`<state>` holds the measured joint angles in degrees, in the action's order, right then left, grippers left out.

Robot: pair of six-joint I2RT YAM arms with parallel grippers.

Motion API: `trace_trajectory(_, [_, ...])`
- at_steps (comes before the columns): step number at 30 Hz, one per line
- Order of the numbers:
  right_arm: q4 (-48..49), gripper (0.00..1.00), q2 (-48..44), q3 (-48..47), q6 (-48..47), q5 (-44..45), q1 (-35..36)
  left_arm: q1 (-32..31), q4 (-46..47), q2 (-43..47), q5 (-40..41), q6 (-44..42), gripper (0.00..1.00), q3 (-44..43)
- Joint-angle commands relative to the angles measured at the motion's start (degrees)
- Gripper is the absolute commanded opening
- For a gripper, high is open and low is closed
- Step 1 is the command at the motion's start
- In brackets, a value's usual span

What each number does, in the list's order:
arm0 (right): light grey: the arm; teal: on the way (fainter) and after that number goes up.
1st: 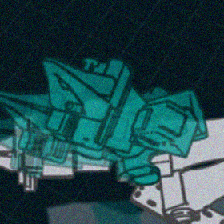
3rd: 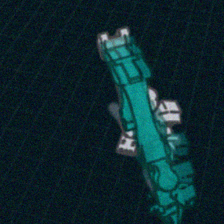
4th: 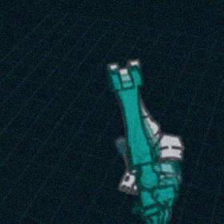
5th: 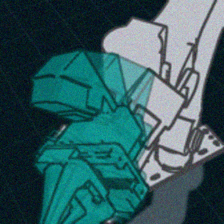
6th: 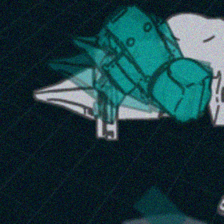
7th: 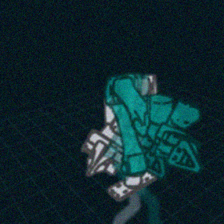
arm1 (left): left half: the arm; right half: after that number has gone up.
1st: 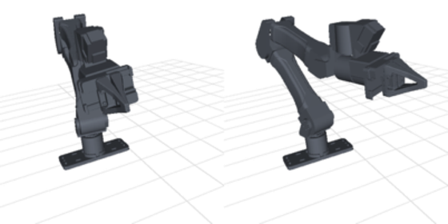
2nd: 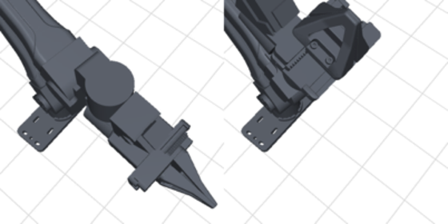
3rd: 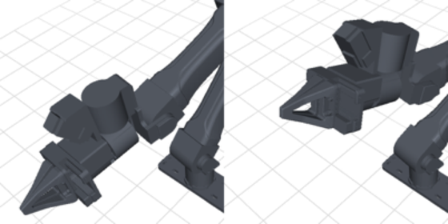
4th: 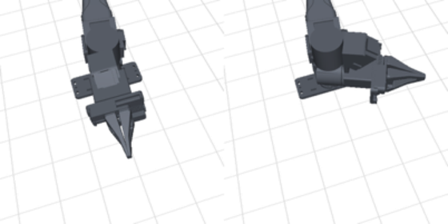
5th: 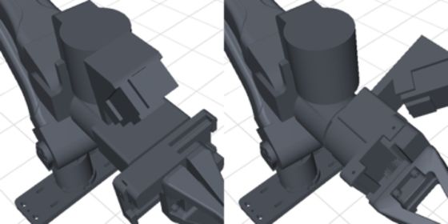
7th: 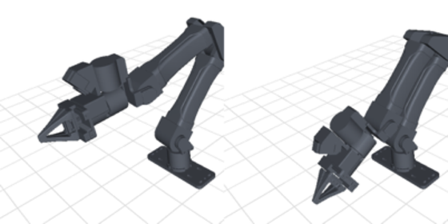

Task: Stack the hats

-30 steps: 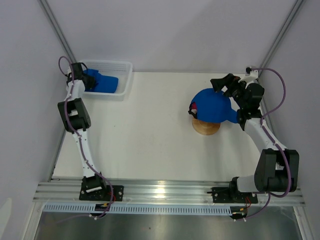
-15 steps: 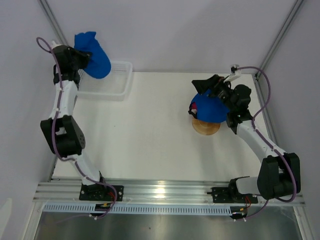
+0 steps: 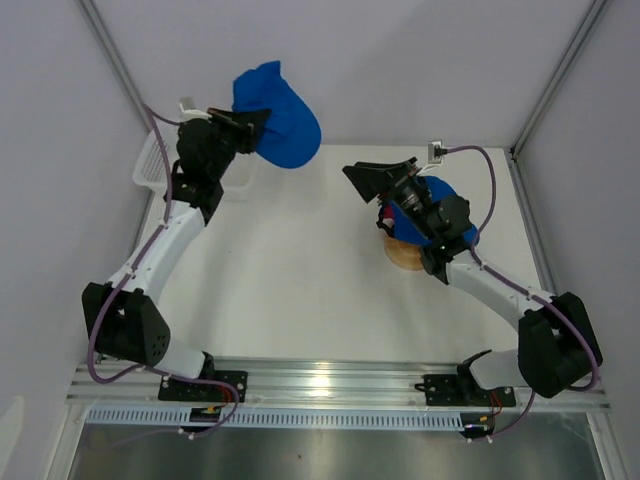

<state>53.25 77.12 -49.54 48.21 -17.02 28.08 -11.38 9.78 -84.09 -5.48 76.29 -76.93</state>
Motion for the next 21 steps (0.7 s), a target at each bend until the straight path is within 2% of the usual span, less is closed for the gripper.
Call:
trace_trajectory(1, [15.1,0.99,4.6,1.1,6.3,2.6,0.2,-4.6,2.2,4.4,1.5,9.2,0.01,0.3])
trace_trajectory(5, [15.4,0.99,5.7,0.3,7.5,-0.4,0.4,-8.3,3.0,7.2,-0.3,16.3,0.01,4.8])
trace_trajectory(10, [6.3,0.99,1.5,3.5,8.0,7.3,1.5,-9.4,6.3,11.2,0.7,18.4,0.01,11.1])
trace_trajectory(14, [5.9,1.00,-0.5,5.5,9.1,11.4,3.4,-10.0,12.7,13.3,-1.5,25.4,0.01,16.5])
trace_trajectory(21, [3.9,0.99,1.4,1.9,7.1,12.6,6.5,-12.0,16.1,11.4,-6.6,28.7,0.01,17.1])
